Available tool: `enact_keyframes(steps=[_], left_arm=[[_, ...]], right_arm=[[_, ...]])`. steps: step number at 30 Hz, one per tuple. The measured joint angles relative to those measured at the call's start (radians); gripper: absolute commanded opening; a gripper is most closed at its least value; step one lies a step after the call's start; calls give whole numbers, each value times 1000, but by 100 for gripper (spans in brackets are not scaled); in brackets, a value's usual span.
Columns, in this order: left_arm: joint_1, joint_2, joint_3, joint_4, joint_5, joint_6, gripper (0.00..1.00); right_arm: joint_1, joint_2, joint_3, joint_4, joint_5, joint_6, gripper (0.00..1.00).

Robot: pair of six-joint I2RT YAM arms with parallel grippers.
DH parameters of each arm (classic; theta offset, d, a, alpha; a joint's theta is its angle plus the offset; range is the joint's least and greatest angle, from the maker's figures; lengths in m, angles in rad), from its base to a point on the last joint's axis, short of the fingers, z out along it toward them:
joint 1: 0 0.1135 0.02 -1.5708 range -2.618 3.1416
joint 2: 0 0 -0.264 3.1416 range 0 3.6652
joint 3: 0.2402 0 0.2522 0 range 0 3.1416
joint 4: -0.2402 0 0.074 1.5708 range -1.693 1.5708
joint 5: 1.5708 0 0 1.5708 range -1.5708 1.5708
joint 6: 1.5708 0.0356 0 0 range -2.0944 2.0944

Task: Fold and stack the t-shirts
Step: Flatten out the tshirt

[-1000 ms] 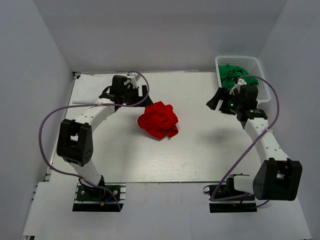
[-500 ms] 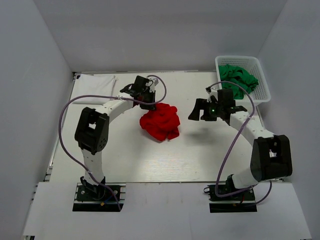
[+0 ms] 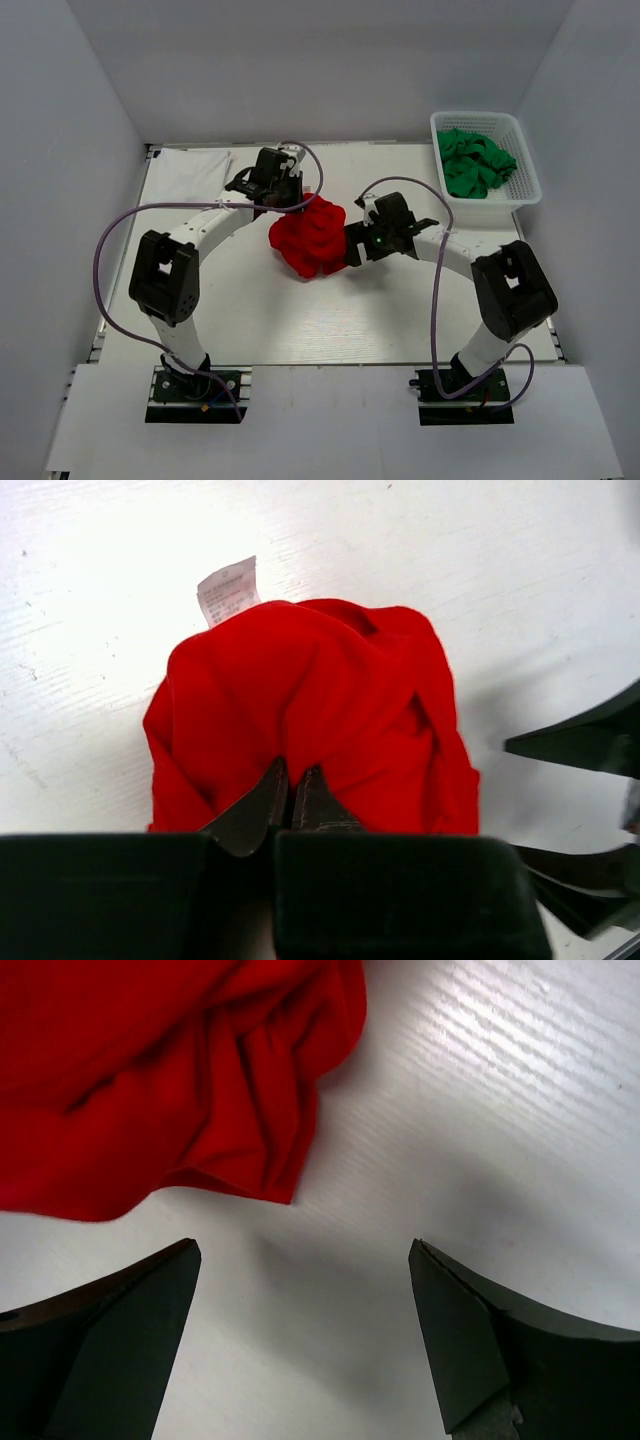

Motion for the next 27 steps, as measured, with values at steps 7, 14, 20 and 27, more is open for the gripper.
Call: enact_keyframes(steps=[7,14,20,27], left_arm=[[0,-6,-11,10,5,-5,18],[0,-6,-13,0,-34,-8,25],[0,8,14,-32,-89,-9,25],[0,19,34,-55,-135,-13,22]], right_arm=[[44,93,14,150,79,28,89],[58,115,14,236,96,53,84],[66,117,14,254,89,72,82],[97,153,26,261,72,74,64]])
